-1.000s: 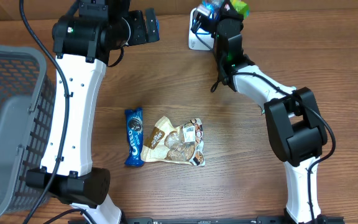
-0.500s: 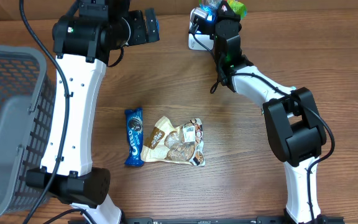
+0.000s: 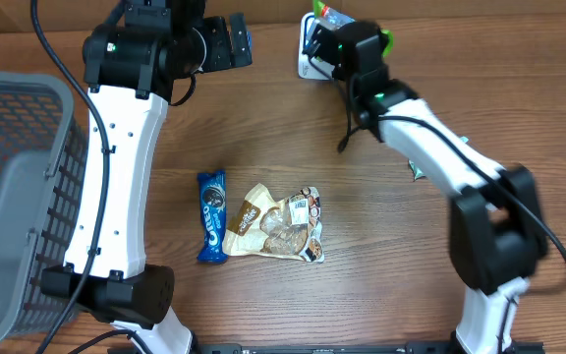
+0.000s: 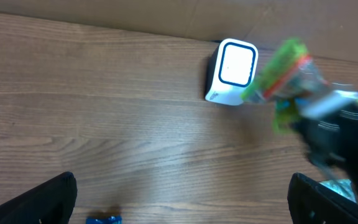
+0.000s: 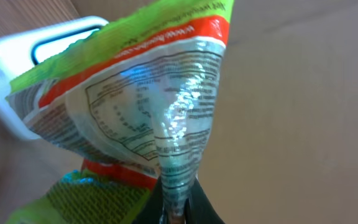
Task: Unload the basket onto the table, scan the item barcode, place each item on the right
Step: 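Carry the Haribo bag right and drop it beside the wipes pack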
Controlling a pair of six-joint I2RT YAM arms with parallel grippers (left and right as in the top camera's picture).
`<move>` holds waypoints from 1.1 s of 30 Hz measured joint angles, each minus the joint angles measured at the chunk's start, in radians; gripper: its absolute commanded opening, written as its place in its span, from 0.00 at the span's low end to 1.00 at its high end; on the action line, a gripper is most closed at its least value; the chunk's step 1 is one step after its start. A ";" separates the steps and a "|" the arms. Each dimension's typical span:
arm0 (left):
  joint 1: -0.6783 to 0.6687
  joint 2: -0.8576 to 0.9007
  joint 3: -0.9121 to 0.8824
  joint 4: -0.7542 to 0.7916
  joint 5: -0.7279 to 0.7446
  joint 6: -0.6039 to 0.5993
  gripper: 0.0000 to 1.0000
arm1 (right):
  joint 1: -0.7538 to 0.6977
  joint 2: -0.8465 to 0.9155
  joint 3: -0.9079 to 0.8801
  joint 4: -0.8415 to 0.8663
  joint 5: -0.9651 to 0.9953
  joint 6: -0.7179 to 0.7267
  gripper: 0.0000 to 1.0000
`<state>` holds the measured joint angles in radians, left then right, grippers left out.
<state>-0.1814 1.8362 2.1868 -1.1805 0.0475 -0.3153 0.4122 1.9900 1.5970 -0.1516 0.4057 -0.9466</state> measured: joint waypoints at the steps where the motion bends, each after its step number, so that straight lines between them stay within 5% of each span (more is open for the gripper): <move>1: 0.000 0.000 0.000 0.000 0.001 0.000 1.00 | -0.003 -0.040 0.000 -0.063 -0.021 0.071 0.04; 7: 0.000 0.000 0.000 -0.001 0.000 0.000 1.00 | -0.067 -0.258 0.007 -0.424 -0.200 0.586 0.04; 13: 0.000 0.000 0.000 0.000 0.000 0.000 1.00 | -0.215 -0.313 0.011 -0.739 -0.364 0.928 0.04; 25: 0.000 0.000 0.000 0.000 0.001 0.000 1.00 | -0.585 -0.291 0.011 -0.937 -0.646 1.152 0.04; 33: 0.000 0.000 0.000 0.000 0.000 0.000 1.00 | -0.626 -0.152 0.011 -0.979 -0.689 1.169 0.04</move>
<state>-0.1818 1.8362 2.1868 -1.1809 0.0479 -0.3157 -0.2142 1.8381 1.6077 -1.1305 -0.2832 0.2226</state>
